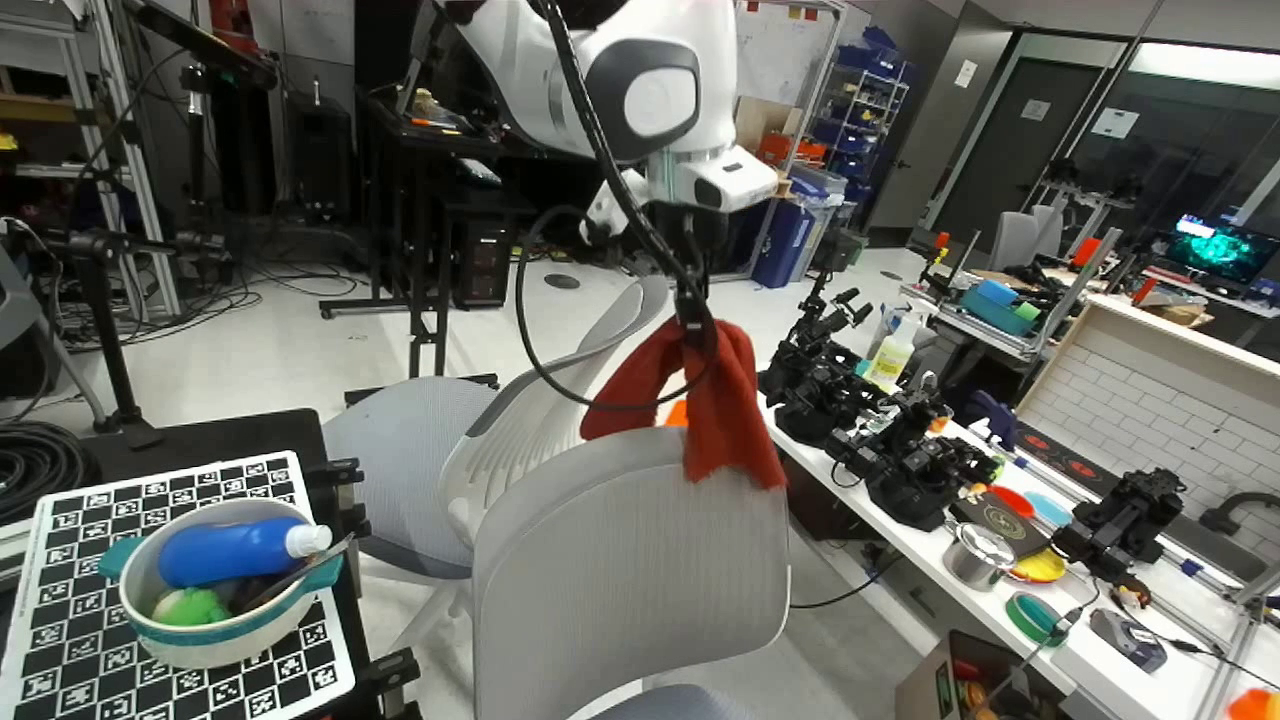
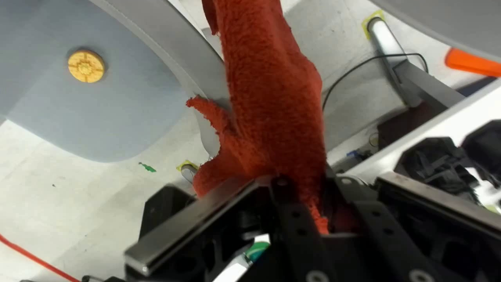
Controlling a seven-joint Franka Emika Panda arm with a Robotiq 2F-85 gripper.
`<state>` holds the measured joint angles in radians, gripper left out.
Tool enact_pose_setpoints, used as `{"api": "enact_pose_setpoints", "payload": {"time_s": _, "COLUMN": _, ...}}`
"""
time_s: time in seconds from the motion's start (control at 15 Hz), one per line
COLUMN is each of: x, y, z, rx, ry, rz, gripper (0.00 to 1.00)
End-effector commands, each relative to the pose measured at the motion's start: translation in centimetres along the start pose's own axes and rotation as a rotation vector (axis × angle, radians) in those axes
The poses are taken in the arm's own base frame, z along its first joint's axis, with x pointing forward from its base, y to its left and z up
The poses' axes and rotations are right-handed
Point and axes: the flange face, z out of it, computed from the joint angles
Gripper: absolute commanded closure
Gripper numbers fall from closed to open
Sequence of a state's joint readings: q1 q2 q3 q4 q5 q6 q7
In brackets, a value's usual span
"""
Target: Pick up the orange cloth, put it on the left chair, pick it up put it on the right chair, pick it up put it on the left chair and then back on the right chair
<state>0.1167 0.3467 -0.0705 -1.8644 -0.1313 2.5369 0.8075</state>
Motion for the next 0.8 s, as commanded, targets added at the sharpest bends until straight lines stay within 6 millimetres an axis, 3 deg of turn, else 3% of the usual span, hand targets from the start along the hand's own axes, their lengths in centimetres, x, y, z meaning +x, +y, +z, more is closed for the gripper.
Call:
{"api": "enact_pose_setpoints", "payload": {"time_s": 0.0, "x": 0.7, "y": -1.9, "z": -8.4, "rx": 0.070, "ry": 0.072, "rz": -0.036, "gripper": 0.96}}
{"api": "enact_pose_setpoints", "payload": {"time_s": 0.47, "x": -0.3, "y": -7.6, "z": -19.4, "rx": 0.205, "ry": 0.164, "rz": -0.092, "gripper": 0.96}}
{"api": "enact_pose_setpoints", "payload": {"time_s": 0.6, "x": -0.8, "y": -9.0, "z": -21.1, "rx": 0.232, "ry": 0.171, "rz": -0.109, "gripper": 0.96}}
{"api": "enact_pose_setpoints", "payload": {"time_s": 0.73, "x": -1.3, "y": -10.0, "z": -21.3, "rx": 0.244, "ry": 0.169, "rz": -0.121, "gripper": 0.96}}
